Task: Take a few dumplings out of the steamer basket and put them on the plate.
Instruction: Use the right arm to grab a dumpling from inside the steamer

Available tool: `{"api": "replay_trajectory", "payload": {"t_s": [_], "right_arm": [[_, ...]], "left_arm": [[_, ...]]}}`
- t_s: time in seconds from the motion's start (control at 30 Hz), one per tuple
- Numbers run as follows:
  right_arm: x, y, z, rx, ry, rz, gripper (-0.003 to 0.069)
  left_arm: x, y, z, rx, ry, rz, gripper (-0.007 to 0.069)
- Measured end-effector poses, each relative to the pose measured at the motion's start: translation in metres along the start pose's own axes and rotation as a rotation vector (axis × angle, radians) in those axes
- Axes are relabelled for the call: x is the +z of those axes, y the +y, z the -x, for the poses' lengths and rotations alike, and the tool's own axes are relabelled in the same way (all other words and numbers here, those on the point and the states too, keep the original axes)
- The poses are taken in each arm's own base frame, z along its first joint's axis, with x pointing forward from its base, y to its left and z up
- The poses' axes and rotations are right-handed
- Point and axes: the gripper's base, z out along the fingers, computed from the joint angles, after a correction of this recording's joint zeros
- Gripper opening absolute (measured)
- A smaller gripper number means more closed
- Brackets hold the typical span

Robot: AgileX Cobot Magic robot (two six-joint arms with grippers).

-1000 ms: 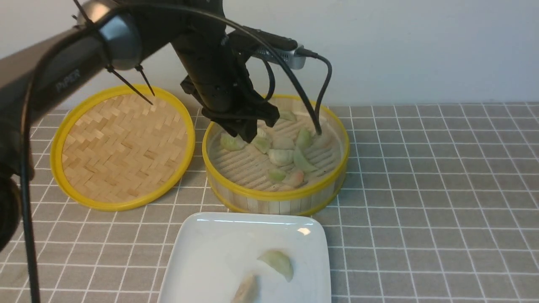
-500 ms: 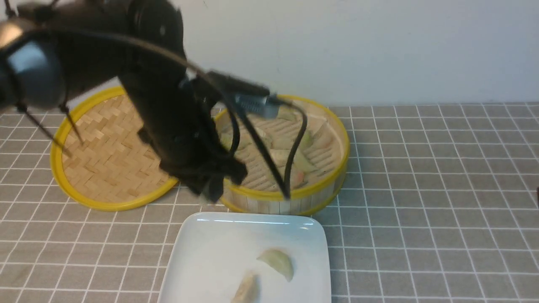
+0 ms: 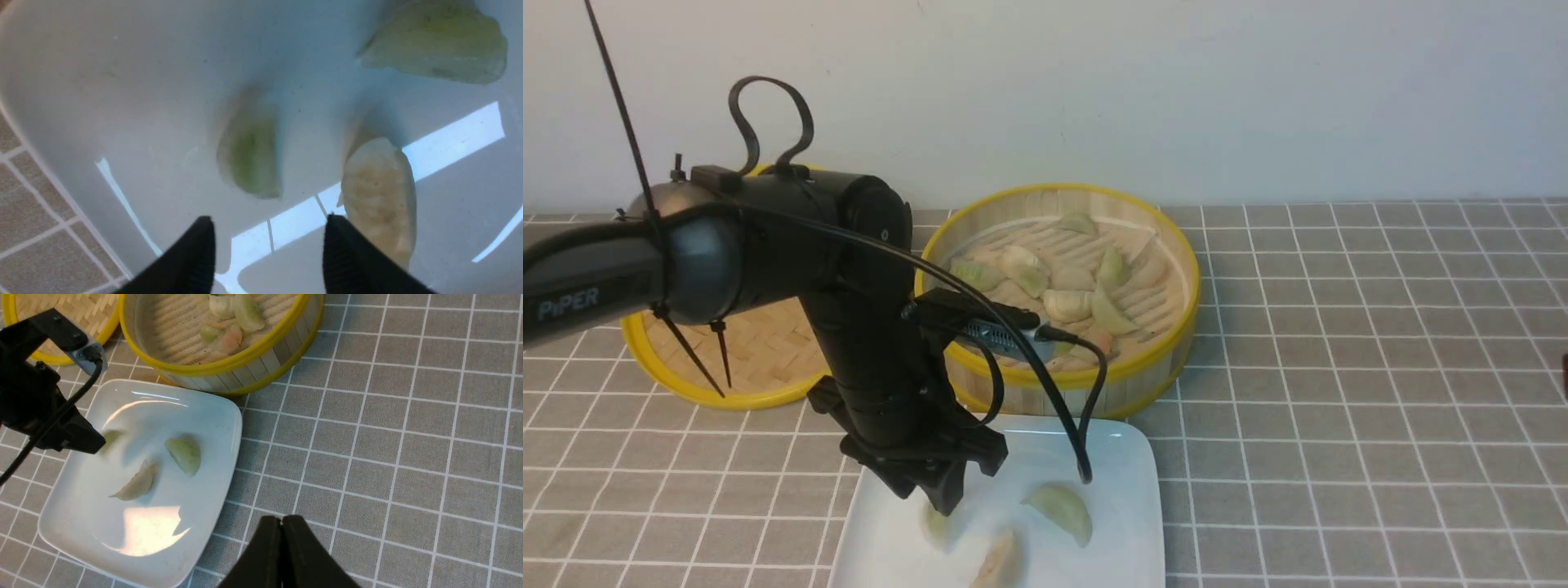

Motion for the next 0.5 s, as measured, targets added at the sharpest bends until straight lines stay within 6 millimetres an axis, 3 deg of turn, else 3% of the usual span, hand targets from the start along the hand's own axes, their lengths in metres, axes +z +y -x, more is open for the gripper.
{"api": "replay_trajectory", "payload": {"t_s": [0.13, 0.2, 0.3, 0.37, 0.4, 0.47, 0.5], "right_arm": [[0.001, 0.0, 0.003, 0.001, -0.028, -0.001, -0.0015], [0.004, -0.001, 0.01, 0.0, -0.05, 0.0, -0.0015], [0.012, 0.0, 0.025, -0.011, -0.048, 0.018, -0.0014], [0.022, 0.003, 0.039, -0.022, -0.033, 0.048, -0.0012], [0.032, 0.007, 0.052, -0.042, -0.014, 0.075, -0.0012], [0.05, 0.012, 0.064, -0.064, 0.035, 0.095, -0.001], [0.049, 0.013, 0.065, -0.07, 0.031, 0.097, -0.001]], "left_arm": [[0.0, -0.001, 0.0, -0.005, -0.004, -0.009, 0.0472], [-0.004, -0.002, 0.0, -0.005, -0.018, -0.014, 0.0469], [-0.022, -0.004, -0.005, 0.009, -0.068, -0.004, 0.0367], [-0.044, -0.006, -0.012, 0.027, -0.134, 0.014, 0.0249], [-0.066, -0.008, -0.02, 0.037, -0.201, 0.032, 0.0118], [-0.094, -0.012, -0.033, 0.041, -0.288, 0.04, 0.0041], [-0.101, -0.013, -0.037, 0.045, -0.308, 0.041, 0.0036]]}}
